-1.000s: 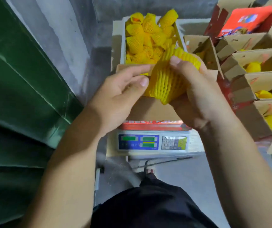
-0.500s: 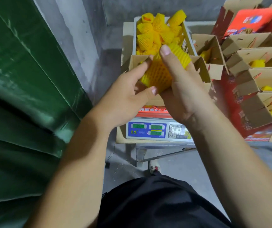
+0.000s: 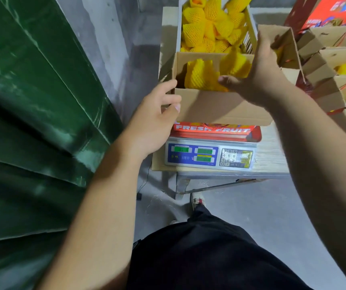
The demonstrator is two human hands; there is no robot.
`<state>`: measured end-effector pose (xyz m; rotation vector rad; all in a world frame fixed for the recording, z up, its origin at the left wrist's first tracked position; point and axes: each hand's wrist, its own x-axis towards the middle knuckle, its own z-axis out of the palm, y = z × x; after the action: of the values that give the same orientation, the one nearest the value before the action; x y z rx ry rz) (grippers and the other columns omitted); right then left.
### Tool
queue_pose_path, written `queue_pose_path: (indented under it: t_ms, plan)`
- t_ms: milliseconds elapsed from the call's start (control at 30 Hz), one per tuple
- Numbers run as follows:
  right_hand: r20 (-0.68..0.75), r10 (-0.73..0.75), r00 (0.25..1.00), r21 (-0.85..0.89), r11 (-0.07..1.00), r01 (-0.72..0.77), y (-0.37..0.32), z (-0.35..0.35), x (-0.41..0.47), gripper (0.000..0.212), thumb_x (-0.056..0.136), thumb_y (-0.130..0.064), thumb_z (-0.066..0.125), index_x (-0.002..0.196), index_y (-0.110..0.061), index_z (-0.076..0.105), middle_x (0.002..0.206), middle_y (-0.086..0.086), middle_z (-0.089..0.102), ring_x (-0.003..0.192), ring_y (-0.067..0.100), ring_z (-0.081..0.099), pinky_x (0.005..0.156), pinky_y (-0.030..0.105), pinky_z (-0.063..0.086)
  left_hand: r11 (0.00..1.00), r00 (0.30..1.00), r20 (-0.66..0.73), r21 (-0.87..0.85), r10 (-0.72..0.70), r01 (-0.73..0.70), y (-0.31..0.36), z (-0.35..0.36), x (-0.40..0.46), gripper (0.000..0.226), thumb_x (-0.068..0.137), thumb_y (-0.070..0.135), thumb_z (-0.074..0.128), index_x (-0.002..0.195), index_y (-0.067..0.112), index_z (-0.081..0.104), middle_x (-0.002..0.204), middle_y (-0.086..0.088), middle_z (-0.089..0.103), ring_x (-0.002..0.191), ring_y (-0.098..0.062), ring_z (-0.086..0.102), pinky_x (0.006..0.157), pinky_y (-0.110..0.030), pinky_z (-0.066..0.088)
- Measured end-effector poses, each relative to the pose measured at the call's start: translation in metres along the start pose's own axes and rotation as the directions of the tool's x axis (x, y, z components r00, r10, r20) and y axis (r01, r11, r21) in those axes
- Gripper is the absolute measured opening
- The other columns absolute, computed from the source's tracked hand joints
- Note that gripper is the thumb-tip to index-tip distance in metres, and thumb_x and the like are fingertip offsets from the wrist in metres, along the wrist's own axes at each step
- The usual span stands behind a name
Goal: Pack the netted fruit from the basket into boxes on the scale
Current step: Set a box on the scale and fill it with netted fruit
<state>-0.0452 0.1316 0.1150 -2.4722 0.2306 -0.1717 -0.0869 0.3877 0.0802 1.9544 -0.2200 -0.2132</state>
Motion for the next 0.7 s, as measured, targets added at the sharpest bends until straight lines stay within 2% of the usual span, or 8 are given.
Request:
queue_pose_path:
  t_ms: [33, 100, 167, 200, 300, 400, 567, 700]
  plan:
    - [0.008, -0.007, 1.0, -0.059, 0.998, 0.007, 0.002, -0.001, 0.0, 0.109, 0.087, -0.048, 0.079, 0.165, -0.016, 0.01, 0.168, 0.015, 0.022, 0.152, 0.034, 0.029, 0.124, 0.048, 0.031, 1.0, 1.0, 0.002, -0.012, -0.002, 0.002, -0.002, 0.0, 0.001, 0.053, 0.099, 0.04, 0.055, 0.151, 0.044, 0.046, 0.137, 0.021, 0.064, 0.126, -0.004, 0.061, 0.092, -0.022, 0.049]
    - [-0.061, -0.075, 0.995, -0.07, 0.995, 0.07, 0.004, 0.003, -0.012, 0.089, 0.094, -0.041, 0.073, 0.162, -0.012, 0.024, 0.162, 0.016, 0.032, 0.146, 0.031, 0.036, 0.118, 0.034, 0.031, 1.0, 1.0, 0.009, -0.023, -0.004, 0.004, -0.003, -0.001, 0.002, 0.05, 0.094, 0.044, 0.058, 0.144, 0.044, 0.055, 0.136, 0.021, 0.065, 0.125, -0.003, 0.062, 0.098, -0.029, 0.051]
    - [-0.107, -0.119, 0.987, -0.001, 0.993, 0.12, 0.006, 0.013, -0.036, 0.07, 0.096, -0.031, 0.069, 0.155, -0.01, 0.038, 0.155, 0.014, 0.044, 0.141, 0.025, 0.042, 0.107, 0.021, 0.031, 0.999, 1.0, 0.004, -0.032, -0.008, 0.008, -0.002, -0.003, 0.002, 0.045, 0.093, 0.045, 0.059, 0.138, 0.045, 0.059, 0.133, 0.024, 0.066, 0.123, 0.0, 0.063, 0.096, -0.027, 0.051]
    - [-0.094, -0.109, 0.99, 0.054, 0.992, 0.115, 0.006, 0.02, -0.048, 0.063, 0.097, -0.028, 0.068, 0.152, -0.012, 0.043, 0.153, 0.01, 0.048, 0.14, 0.022, 0.044, 0.107, 0.02, 0.032, 0.999, 1.0, -0.003, -0.039, -0.009, 0.009, -0.002, -0.004, 0.002, 0.044, 0.093, 0.044, 0.059, 0.137, 0.045, 0.06, 0.131, 0.025, 0.067, 0.121, 0.0, 0.063, 0.093, -0.024, 0.051]
    - [-0.022, -0.058, 0.998, 0.209, 0.976, 0.061, 0.006, 0.042, -0.071, 0.05, 0.099, -0.025, 0.064, 0.147, -0.018, 0.05, 0.148, 0.0, 0.054, 0.136, 0.019, 0.051, 0.112, 0.034, 0.042, 1.0, 1.0, -0.015, -0.029, 0.001, -0.001, -0.004, -0.008, -0.003, 0.04, 0.096, 0.043, 0.061, 0.136, 0.044, 0.061, 0.13, 0.026, 0.067, 0.121, -0.001, 0.064, 0.092, -0.025, 0.051]
    - [-0.006, -0.044, 0.999, 0.291, 0.956, 0.044, -0.002, 0.056, -0.078, 0.047, 0.099, -0.029, 0.063, 0.144, -0.023, 0.052, 0.142, -0.008, 0.056, 0.125, 0.01, 0.053, 0.11, 0.036, 0.047, 1.0, 0.999, -0.029, -0.026, -0.013, 0.012, -0.008, -0.011, -0.011, 0.035, 0.102, 0.038, 0.064, 0.137, 0.042, 0.061, 0.13, 0.025, 0.067, 0.12, 0.0, 0.063, 0.095, -0.027, 0.05]
    - [0.027, -0.041, 0.999, 0.348, 0.937, 0.029, -0.014, 0.061, -0.082, 0.047, 0.097, -0.034, 0.062, 0.142, -0.025, 0.055, 0.145, -0.006, 0.058, 0.13, 0.015, 0.056, 0.109, 0.044, 0.05, 1.0, 1.0, -0.005, 0.0, -0.025, 0.025, -0.008, -0.012, -0.015, 0.035, 0.105, 0.031, 0.062, 0.139, 0.037, 0.061, 0.131, 0.023, 0.067, 0.118, 0.003, 0.063, 0.09, -0.02, 0.049]
    - [0.03, -0.015, 0.999, 0.398, 0.918, 0.002, -0.013, 0.059, -0.084, 0.045, 0.1, -0.029, 0.064, 0.143, -0.026, 0.053, 0.142, -0.003, 0.059, 0.129, 0.018, 0.058, 0.107, 0.044, 0.053, 1.0, 1.0, -0.007, 0.001, -0.024, 0.024, -0.01, -0.013, -0.013, 0.034, 0.105, 0.032, 0.062, 0.138, 0.038, 0.061, 0.13, 0.024, 0.067, 0.121, 0.0, 0.062, 0.096, -0.026, 0.05]
